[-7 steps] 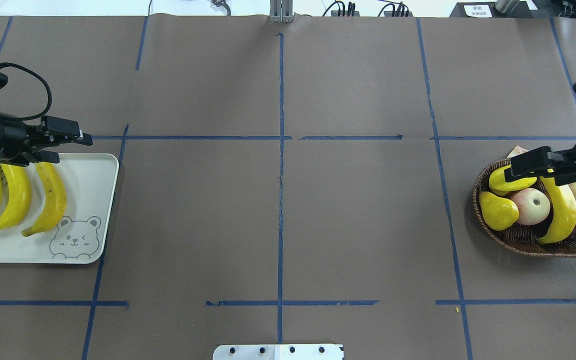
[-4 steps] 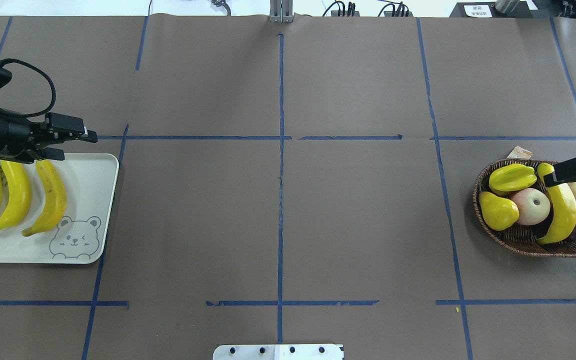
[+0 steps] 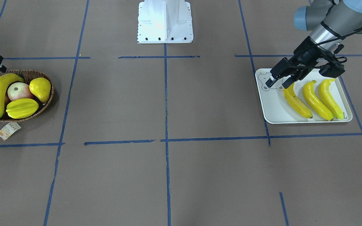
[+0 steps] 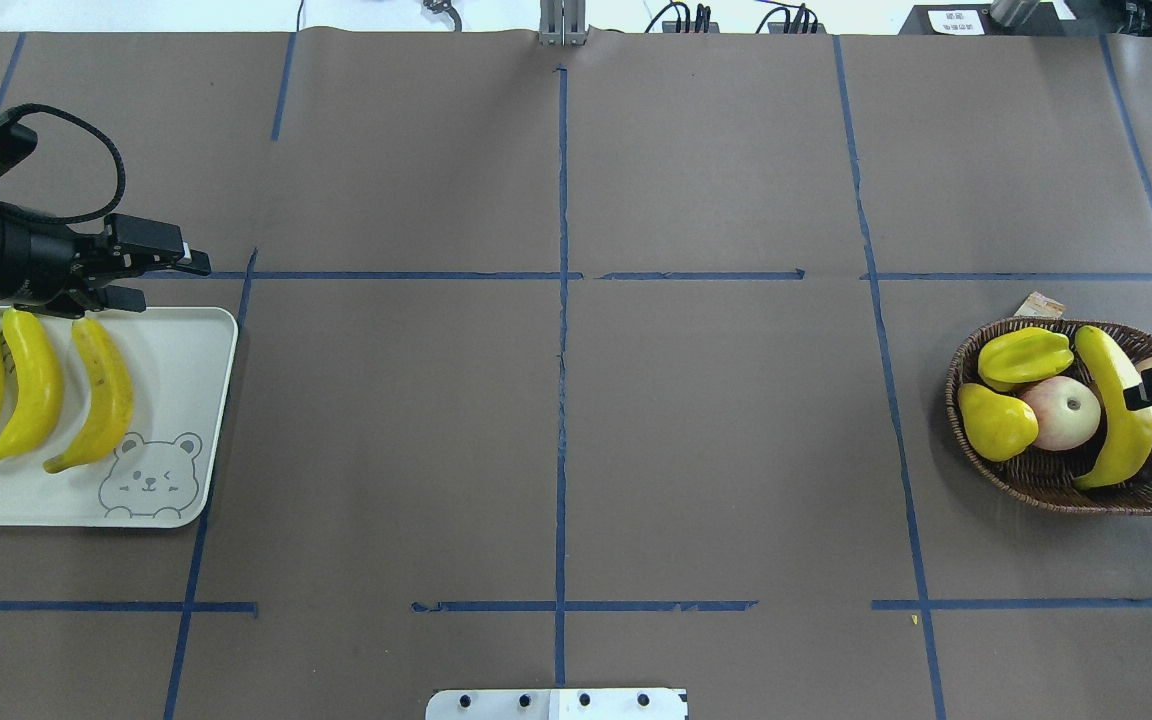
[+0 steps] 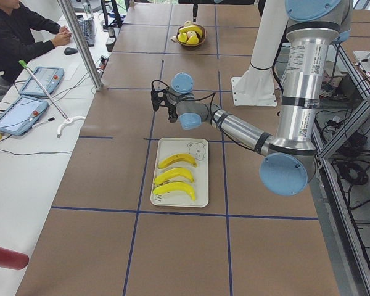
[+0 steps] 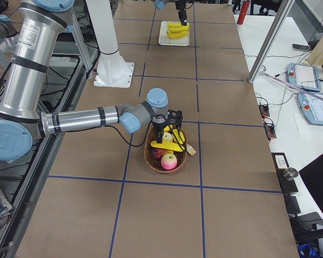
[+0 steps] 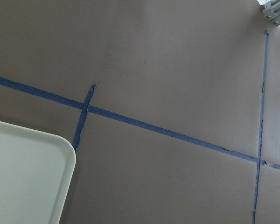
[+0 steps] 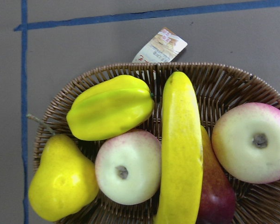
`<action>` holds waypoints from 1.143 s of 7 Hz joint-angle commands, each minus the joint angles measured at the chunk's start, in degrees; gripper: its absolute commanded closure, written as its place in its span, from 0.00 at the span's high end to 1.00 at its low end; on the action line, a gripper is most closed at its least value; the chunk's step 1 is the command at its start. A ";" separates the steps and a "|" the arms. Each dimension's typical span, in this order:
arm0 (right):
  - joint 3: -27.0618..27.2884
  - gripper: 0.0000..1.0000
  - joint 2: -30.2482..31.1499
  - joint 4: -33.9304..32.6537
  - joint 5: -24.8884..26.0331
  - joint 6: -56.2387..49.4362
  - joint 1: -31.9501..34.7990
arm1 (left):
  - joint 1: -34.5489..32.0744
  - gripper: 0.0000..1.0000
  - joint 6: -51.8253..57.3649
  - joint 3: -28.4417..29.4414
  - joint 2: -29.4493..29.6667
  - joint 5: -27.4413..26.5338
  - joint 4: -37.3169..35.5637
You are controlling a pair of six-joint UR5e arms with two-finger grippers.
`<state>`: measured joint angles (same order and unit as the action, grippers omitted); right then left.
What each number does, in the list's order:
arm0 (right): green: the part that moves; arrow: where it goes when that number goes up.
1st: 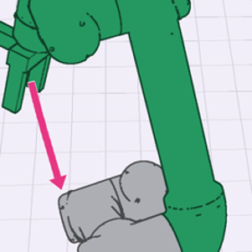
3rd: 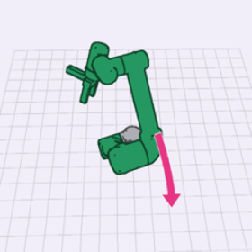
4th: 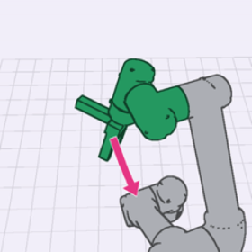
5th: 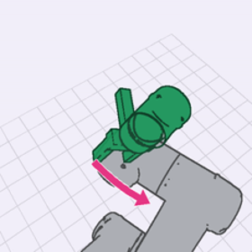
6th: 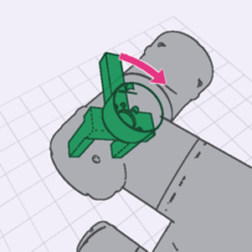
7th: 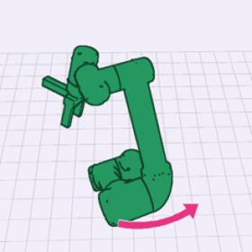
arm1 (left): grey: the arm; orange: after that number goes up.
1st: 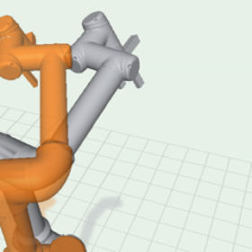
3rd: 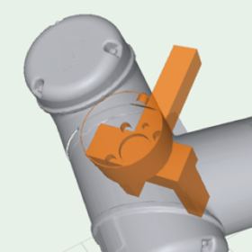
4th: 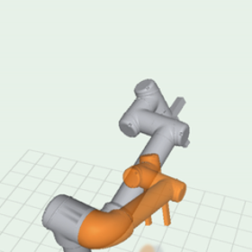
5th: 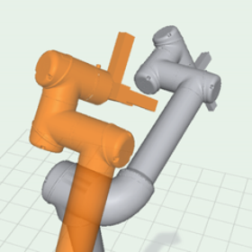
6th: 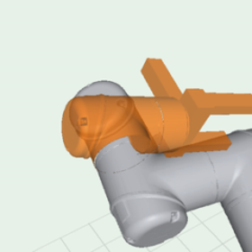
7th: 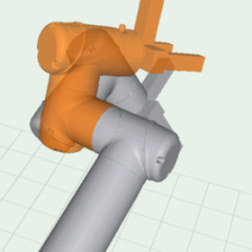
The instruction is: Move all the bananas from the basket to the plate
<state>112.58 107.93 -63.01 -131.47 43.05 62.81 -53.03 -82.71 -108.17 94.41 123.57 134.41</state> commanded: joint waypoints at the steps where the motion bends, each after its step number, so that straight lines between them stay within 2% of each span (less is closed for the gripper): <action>1: -1.66 1.00 0.62 0.61 0.78 -0.33 -0.32 | 0.11 0.99 -0.09 -0.02 0.16 0.00 0.06; 4: -4.13 1.00 -0.26 0.61 0.87 -0.33 -3.83 | 0.03 0.99 -0.09 -0.02 0.16 0.09 0.06; 6: -4.91 1.00 -0.35 0.61 0.60 0.01 -3.93 | 0.03 0.99 -0.09 -0.02 0.16 0.09 0.06; 8: -8.33 0.99 -2.88 0.69 0.52 0.10 -4.19 | 0.03 0.99 -0.09 -0.02 0.16 0.00 0.06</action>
<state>106.14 106.50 -62.38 -130.92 42.97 58.80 -52.99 -82.79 -108.19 94.57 123.60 134.47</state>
